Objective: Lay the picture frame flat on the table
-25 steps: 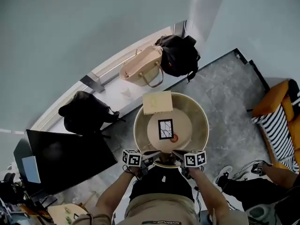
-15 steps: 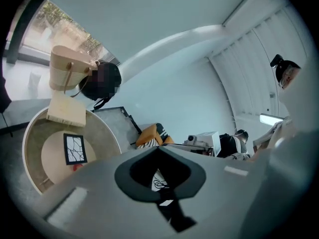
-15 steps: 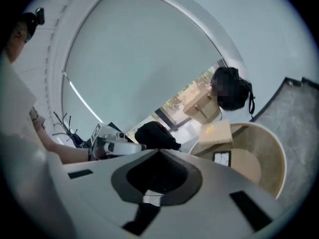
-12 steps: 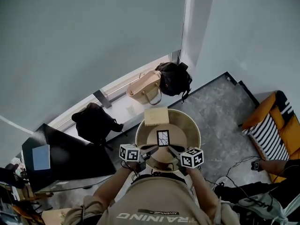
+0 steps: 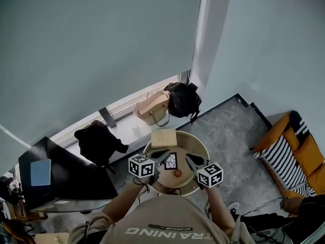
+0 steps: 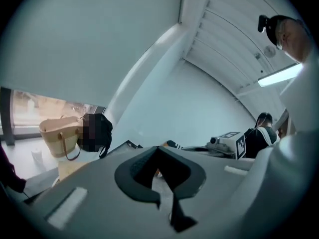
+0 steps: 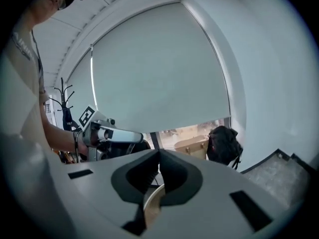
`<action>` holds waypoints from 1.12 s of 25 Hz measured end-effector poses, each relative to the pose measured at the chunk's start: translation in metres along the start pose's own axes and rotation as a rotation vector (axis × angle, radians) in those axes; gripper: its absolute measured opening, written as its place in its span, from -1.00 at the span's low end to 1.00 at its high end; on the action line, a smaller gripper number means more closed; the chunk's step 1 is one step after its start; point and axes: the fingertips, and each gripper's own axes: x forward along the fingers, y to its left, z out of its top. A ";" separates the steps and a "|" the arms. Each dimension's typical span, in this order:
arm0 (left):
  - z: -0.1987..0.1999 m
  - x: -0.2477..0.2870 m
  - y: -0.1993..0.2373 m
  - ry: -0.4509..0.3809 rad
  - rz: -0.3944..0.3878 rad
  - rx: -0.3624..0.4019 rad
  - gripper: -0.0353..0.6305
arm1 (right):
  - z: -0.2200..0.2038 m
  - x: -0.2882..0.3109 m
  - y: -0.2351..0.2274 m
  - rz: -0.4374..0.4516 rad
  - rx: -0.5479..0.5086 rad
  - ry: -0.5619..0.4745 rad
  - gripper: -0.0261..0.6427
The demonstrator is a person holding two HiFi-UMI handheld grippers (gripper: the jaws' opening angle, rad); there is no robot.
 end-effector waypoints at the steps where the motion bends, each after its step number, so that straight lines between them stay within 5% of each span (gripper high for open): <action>1: 0.004 0.001 0.000 -0.002 0.006 0.027 -0.88 | 0.005 -0.002 -0.001 -0.009 -0.024 -0.007 -0.90; 8: 0.040 0.003 -0.002 -0.052 0.072 0.160 -0.88 | 0.037 -0.002 -0.007 -0.021 -0.089 -0.059 -0.90; 17: 0.051 0.003 -0.002 -0.069 0.083 0.153 -0.88 | 0.059 -0.007 -0.014 -0.094 -0.126 -0.126 -0.90; 28: 0.061 -0.005 -0.018 -0.081 0.106 0.232 -0.88 | 0.069 -0.003 -0.009 -0.040 -0.126 -0.133 -0.90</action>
